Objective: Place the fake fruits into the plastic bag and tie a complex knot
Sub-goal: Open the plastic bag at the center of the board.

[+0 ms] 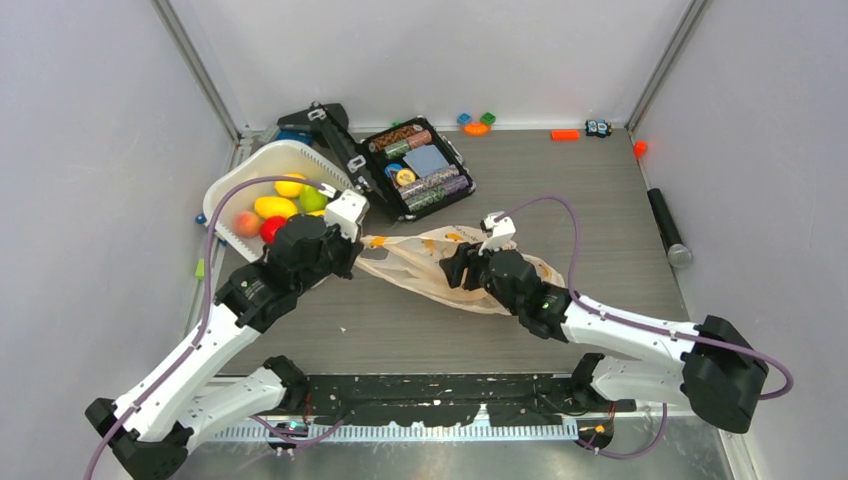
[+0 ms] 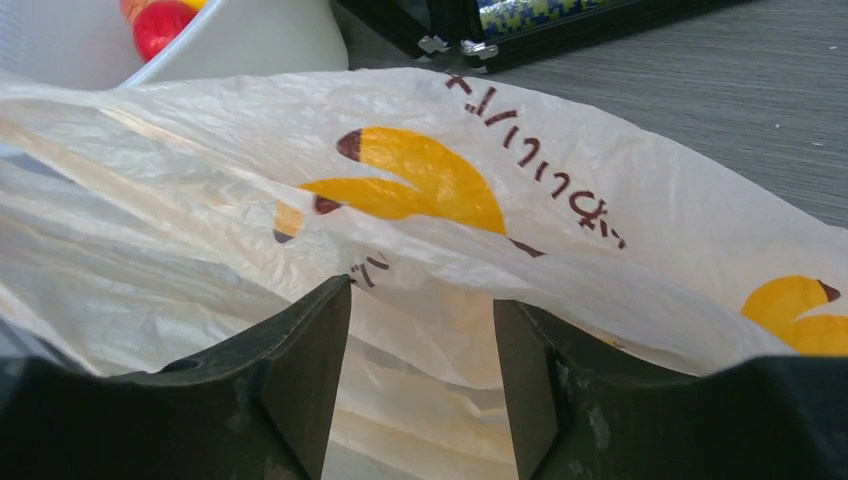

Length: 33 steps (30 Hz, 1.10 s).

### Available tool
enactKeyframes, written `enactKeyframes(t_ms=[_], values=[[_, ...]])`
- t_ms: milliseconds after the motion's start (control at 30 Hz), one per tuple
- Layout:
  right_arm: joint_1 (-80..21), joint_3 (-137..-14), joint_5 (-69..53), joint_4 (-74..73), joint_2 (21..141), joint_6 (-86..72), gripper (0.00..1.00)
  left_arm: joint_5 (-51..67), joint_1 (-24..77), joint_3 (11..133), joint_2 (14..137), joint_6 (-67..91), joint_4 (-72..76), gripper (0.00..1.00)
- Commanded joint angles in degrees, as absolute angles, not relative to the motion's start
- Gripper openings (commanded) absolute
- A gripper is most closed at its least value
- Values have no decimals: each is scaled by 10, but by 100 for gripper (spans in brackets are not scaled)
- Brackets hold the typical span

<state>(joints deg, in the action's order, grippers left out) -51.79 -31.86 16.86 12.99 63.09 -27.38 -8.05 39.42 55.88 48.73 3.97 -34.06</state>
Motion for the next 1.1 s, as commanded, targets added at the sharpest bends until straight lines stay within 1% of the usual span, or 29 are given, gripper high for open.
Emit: enactKeyframes(t_ms=[0, 233, 400, 500, 633, 733, 867, 900, 1067], values=[[-522, -311, 260, 230, 658, -279, 60, -58, 398, 556, 474, 28, -309, 0], [-517, -348, 291, 230, 761, -270, 56, -15, 405, 548, 465, 14, -298, 0], [-506, -376, 336, 228, 808, -237, 59, 57, 407, 541, 450, 6, -283, 0], [-486, -394, 332, 229, 838, -218, 59, 77, 410, 536, 442, 3, -277, 0], [-459, -397, 275, 249, 861, -210, 61, 116, 412, 533, 432, -17, -273, 0], [-445, -407, 255, 241, 877, -205, 66, 152, 412, 526, 418, -18, -261, 0], [-439, -418, 257, 212, 887, -192, 74, 174, 411, 516, 396, -16, -241, 0], [-437, -419, 264, 201, 889, -192, 78, 174, 411, 513, 388, -16, -236, 0], [-418, -413, 291, 163, 879, -189, 91, 132, 411, 496, 339, -25, -217, 0]])
